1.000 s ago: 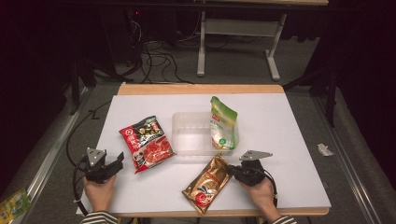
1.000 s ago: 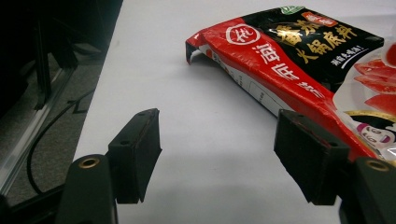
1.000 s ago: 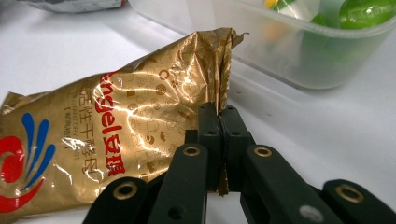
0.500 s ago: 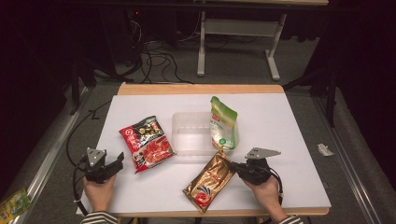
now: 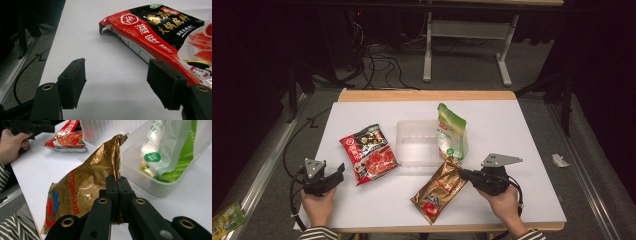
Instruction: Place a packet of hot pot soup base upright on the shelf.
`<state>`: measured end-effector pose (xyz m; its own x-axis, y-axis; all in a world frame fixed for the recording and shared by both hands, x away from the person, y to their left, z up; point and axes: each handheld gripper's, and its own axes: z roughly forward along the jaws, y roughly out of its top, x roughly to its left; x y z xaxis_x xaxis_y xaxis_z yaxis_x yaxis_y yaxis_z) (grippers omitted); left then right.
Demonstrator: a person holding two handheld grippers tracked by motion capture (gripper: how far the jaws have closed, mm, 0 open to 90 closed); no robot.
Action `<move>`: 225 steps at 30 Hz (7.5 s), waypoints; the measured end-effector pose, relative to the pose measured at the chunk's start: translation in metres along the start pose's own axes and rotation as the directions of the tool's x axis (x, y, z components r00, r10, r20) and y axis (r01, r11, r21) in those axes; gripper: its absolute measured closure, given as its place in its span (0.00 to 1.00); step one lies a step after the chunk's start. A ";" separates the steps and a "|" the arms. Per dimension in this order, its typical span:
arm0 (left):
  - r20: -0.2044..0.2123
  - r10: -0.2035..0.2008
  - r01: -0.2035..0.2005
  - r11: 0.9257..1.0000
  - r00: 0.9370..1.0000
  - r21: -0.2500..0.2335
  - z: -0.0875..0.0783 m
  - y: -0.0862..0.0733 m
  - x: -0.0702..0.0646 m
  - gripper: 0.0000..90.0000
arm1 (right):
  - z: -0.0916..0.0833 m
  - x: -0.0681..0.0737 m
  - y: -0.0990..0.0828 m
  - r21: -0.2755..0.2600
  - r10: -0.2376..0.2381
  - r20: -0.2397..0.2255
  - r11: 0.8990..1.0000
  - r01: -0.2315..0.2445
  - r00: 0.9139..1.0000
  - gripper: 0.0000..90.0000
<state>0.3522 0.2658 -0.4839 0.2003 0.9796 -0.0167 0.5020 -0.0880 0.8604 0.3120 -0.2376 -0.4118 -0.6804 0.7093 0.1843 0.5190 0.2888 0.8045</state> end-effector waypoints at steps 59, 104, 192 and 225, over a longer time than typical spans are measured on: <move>-0.003 0.000 0.000 1.000 1.000 0.001 0.000 0.000 0.000 0.35 | -0.055 0.003 0.058 -0.120 -0.030 -0.100 0.993 0.018 0.995 1.00; -0.002 0.000 0.000 1.000 1.000 0.000 0.000 0.000 0.000 0.35 | -0.055 -0.005 0.107 -0.205 -0.008 -0.100 0.979 -0.012 0.995 1.00; -0.004 -0.001 0.001 1.000 1.000 -0.004 0.000 0.000 0.000 0.35 | 0.010 -0.015 0.133 -0.177 0.096 0.030 0.980 -0.090 0.995 1.00; -0.001 -0.003 0.003 1.000 1.000 -0.003 0.000 0.000 0.000 0.35 | 0.048 -0.031 0.127 -0.086 0.108 0.139 0.992 -0.097 0.984 1.00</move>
<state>0.3522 0.2662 -0.4840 0.1983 0.9800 -0.0190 0.5003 -0.0846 0.8617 0.4240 -0.1924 -0.3430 -0.5417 0.8189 0.1899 0.5361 0.1625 0.8284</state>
